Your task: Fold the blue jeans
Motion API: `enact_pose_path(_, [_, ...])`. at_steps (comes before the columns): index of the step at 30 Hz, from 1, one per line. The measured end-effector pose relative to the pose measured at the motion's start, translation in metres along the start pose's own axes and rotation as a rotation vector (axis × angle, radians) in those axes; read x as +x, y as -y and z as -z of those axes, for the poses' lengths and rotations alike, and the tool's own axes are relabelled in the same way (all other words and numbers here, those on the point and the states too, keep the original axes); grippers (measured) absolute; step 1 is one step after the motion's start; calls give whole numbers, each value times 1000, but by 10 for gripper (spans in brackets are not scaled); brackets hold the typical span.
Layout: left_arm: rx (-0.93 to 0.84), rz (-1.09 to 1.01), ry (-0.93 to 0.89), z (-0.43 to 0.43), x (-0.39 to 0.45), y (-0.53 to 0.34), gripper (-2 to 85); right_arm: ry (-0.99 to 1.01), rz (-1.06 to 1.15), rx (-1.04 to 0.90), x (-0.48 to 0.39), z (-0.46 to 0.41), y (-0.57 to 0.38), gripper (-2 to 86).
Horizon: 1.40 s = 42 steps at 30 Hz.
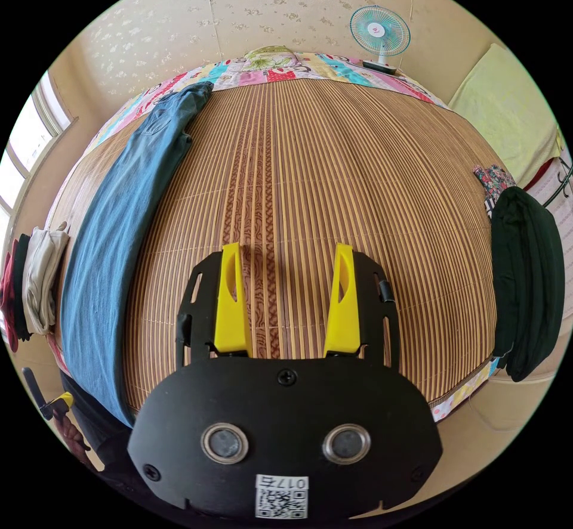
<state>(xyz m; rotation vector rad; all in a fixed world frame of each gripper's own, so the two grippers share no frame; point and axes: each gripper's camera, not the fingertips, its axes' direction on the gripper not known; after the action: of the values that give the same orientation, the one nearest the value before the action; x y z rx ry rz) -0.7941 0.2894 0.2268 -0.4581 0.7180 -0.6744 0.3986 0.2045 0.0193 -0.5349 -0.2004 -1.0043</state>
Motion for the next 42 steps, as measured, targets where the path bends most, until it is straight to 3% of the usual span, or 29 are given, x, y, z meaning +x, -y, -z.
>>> enact_pose_path(19, [-6,-90,54,-8,21,-8,55,0,-2,1,1,-14,8,206])
enact_pose_path(27, [-65,-319,136,-30,73,-2,63,-1,-3,2,0,-22,14,207])
enact_pose_path(42, [-114,-240,48,-53,67,-1,63,0,-5,4,-2,-40,28,207])
